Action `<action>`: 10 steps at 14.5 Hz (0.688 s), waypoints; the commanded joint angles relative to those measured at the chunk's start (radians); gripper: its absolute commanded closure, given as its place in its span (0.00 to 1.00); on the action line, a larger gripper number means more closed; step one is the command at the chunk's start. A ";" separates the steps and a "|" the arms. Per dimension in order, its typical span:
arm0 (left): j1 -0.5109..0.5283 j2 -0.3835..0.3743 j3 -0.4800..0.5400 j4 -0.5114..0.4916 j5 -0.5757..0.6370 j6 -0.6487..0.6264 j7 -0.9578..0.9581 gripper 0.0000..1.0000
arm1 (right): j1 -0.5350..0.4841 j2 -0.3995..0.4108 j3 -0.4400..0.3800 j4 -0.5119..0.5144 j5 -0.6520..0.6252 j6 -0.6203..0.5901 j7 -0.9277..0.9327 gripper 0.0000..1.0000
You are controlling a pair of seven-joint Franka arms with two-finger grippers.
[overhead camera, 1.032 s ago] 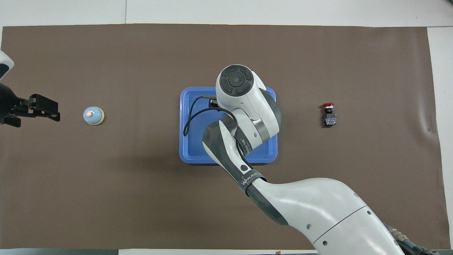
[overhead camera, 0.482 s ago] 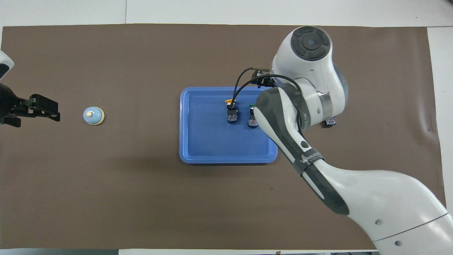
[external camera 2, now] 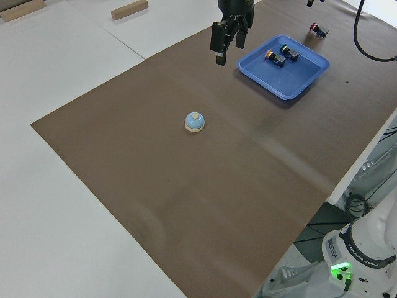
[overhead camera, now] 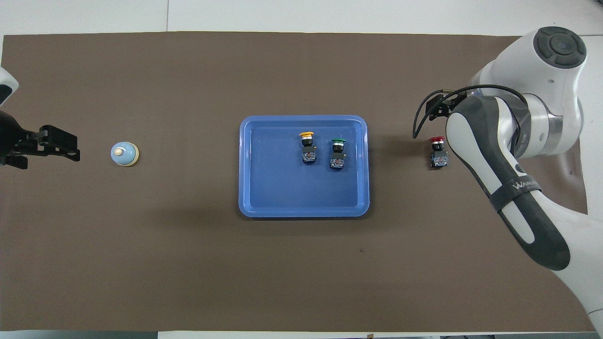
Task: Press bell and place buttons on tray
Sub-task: 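Reach the right gripper to the red button and grasp it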
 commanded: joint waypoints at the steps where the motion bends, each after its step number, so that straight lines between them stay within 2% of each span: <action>1: -0.001 -0.026 0.004 -0.029 -0.002 0.018 0.008 0.00 | -0.024 -0.073 0.014 -0.176 0.005 0.123 -0.003 0.00; 2: 0.000 -0.026 0.004 -0.029 -0.002 0.018 0.008 0.00 | -0.024 -0.080 0.016 -0.217 0.010 0.172 0.009 0.00; 5: -0.001 -0.026 0.004 -0.029 -0.002 0.018 0.008 0.00 | 0.010 -0.082 0.019 -0.229 0.020 0.196 0.144 0.00; 10: -0.001 -0.026 0.004 -0.029 -0.002 0.018 0.008 0.00 | 0.017 -0.068 0.019 -0.258 0.019 0.214 0.149 0.00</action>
